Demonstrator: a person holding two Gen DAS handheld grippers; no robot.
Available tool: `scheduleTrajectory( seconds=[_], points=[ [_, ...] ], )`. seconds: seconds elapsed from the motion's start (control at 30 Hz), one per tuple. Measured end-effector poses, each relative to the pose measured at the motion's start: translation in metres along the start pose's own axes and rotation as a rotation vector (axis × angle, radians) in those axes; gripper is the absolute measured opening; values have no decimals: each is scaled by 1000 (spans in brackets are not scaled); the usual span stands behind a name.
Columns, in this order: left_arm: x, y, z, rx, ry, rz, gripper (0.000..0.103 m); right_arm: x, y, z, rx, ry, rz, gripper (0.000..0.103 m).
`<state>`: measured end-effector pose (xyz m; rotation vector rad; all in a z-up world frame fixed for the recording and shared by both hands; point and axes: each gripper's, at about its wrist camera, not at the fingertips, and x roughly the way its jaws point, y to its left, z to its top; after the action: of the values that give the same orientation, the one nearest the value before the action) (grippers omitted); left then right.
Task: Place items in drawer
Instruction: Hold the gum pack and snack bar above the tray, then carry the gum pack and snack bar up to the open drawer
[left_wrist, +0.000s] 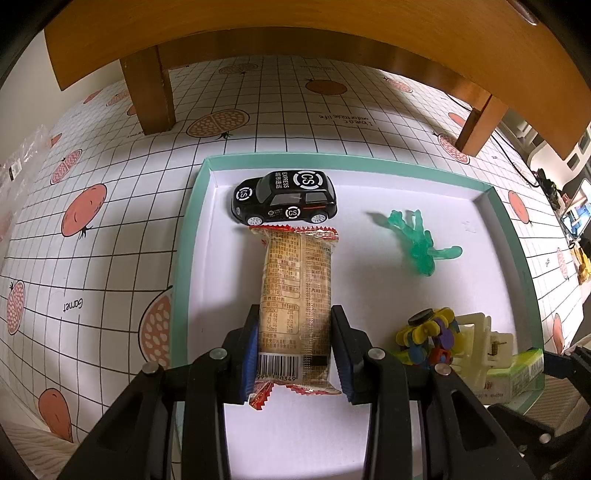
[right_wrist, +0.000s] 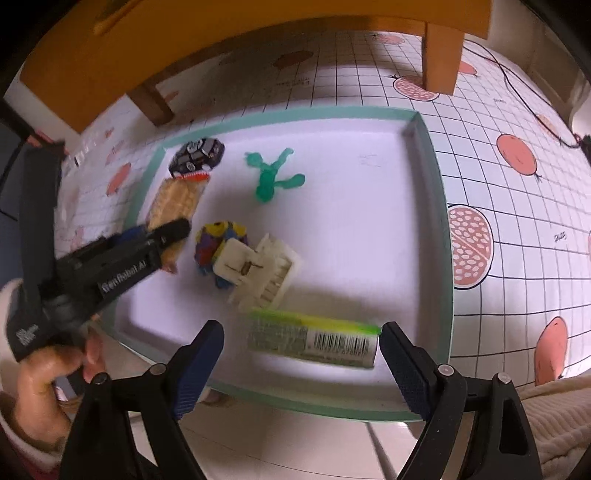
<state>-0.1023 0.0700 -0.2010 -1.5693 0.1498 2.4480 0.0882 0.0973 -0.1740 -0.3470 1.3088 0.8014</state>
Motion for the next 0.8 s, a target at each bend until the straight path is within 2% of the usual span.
scheduleTrajectory(
  seconds=[0.13,0.2,0.23,0.67,0.8],
  points=[
    [0,-1,0,3,0,1,37,6,-6,1,30,22,-21,86],
    [0,-1,0,7,-1,4,37,9,-11,1,56,33,-20,74],
    [0,-1,0,8,-1,4,37,11,-13,1,62,35,-20,72],
    [-3,-6,-3,25,-4,5,36,-4,-24,3,102,-18,-17,70],
    [-13,-9,-4,29,-32,-3,36,-13,-21,5,91,-44,-35,70]
  ],
)
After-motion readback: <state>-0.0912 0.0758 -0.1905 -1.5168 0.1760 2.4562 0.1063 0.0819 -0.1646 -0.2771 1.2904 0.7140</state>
